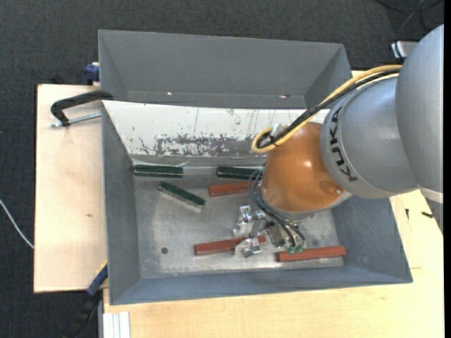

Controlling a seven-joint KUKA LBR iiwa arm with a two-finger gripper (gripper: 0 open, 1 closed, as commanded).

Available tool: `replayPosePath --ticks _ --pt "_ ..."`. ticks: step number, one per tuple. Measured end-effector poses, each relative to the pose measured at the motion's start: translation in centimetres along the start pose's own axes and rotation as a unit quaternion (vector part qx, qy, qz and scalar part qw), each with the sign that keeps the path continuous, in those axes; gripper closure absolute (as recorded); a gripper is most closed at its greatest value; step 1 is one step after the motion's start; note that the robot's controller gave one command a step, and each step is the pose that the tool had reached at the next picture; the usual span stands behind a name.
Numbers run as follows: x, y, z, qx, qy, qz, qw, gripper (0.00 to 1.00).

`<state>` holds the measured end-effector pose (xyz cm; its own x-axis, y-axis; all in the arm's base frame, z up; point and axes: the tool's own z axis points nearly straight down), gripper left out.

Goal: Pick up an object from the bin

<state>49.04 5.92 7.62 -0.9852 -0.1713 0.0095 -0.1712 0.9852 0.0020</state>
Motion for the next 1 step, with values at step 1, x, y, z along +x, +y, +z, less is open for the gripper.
replayPosePath --ticks 1 --pt "0.03 0.01 -0.52 0.000 -0.0030 0.000 1.0000 1.00"
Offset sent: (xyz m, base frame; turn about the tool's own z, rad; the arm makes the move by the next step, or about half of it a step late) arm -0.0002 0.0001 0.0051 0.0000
